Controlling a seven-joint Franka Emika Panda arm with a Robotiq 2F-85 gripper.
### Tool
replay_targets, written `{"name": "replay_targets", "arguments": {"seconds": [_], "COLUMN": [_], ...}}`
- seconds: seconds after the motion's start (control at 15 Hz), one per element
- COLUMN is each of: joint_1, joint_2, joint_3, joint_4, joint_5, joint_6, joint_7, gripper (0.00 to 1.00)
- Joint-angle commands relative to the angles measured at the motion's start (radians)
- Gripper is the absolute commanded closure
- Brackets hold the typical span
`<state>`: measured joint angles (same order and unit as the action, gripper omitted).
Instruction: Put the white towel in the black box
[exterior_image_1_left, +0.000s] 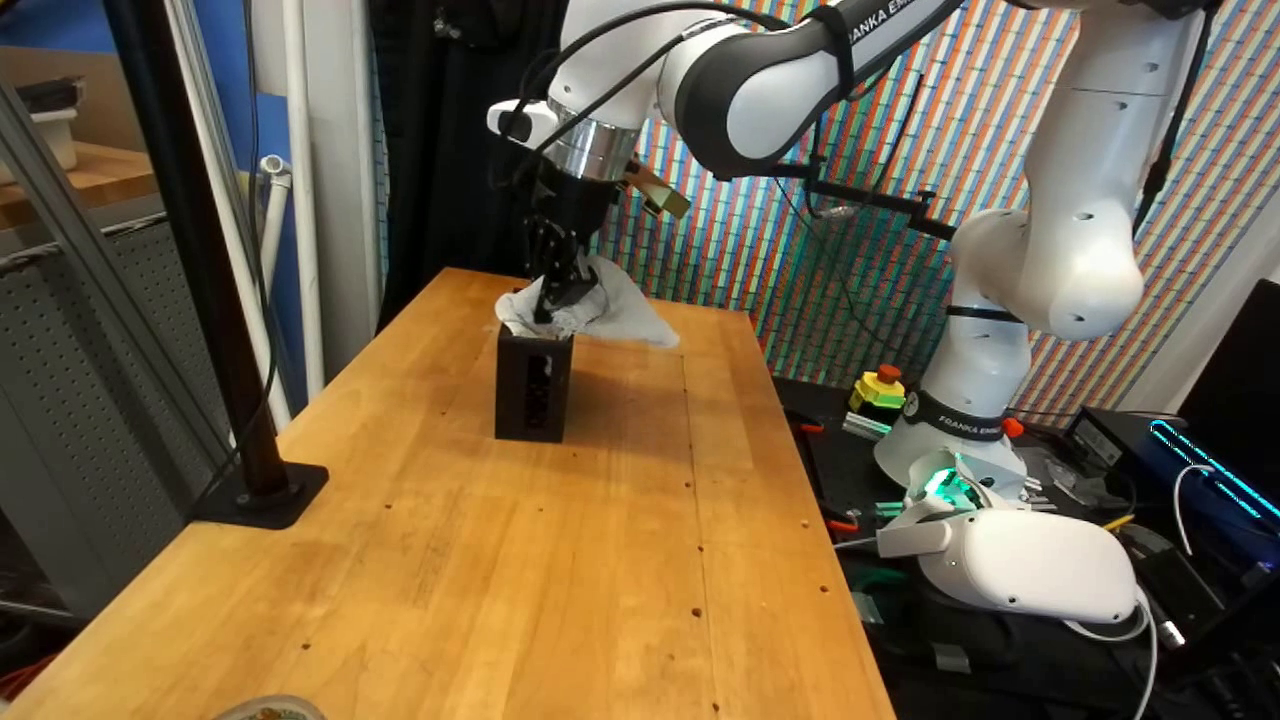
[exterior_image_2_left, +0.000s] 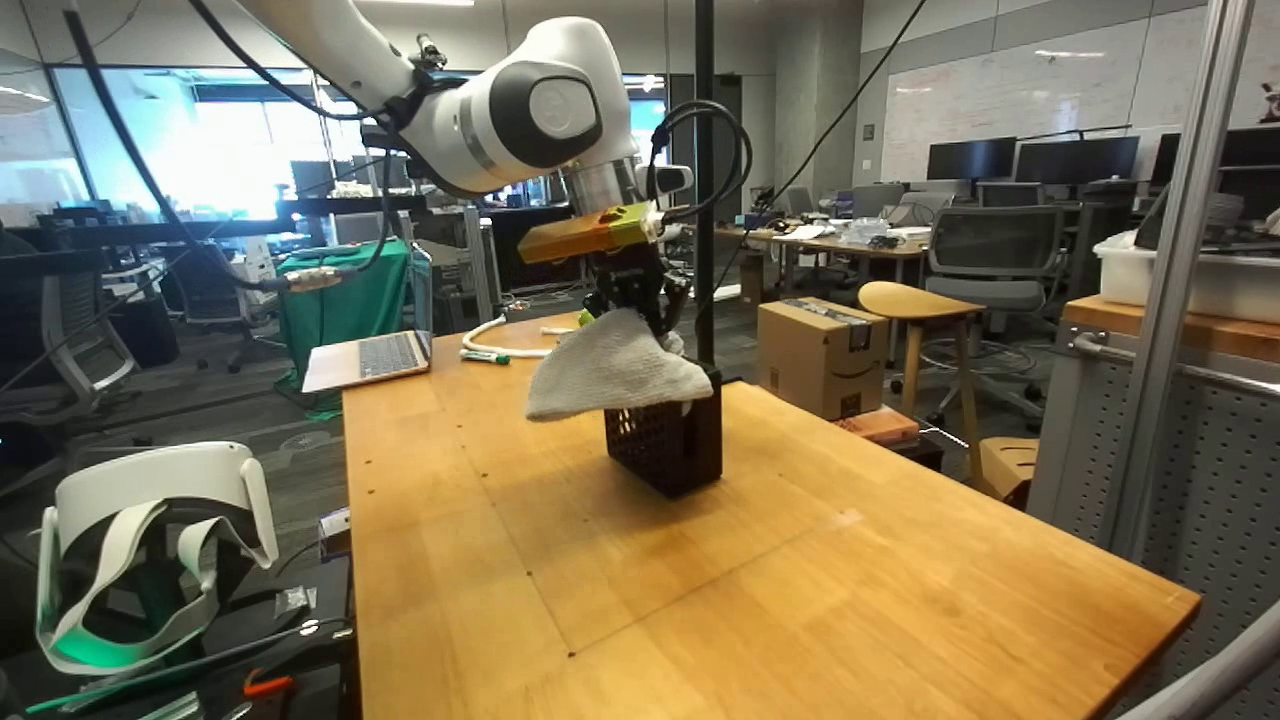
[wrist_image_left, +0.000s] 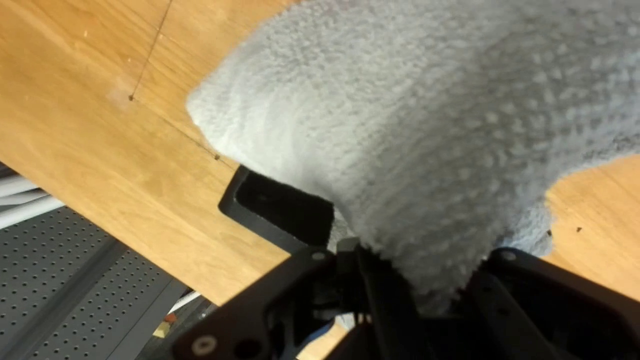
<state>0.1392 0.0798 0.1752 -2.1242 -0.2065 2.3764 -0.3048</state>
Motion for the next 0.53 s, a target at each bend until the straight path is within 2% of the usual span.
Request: {"name": "replay_targets", "arguments": {"seconds": [0.0, 0.47], "joint_1": [0.020, -0.010], "joint_2": [0.075, 0.139], "joint_3": [0.012, -0.001], "joint_4": [0.102, 0.127], "joint_5": [0.037, 0.119], "joint_6": [-0.091, -0.146], "joint_7": [-0.020, -0.038], "gripper": [0.93, 0.93]}}
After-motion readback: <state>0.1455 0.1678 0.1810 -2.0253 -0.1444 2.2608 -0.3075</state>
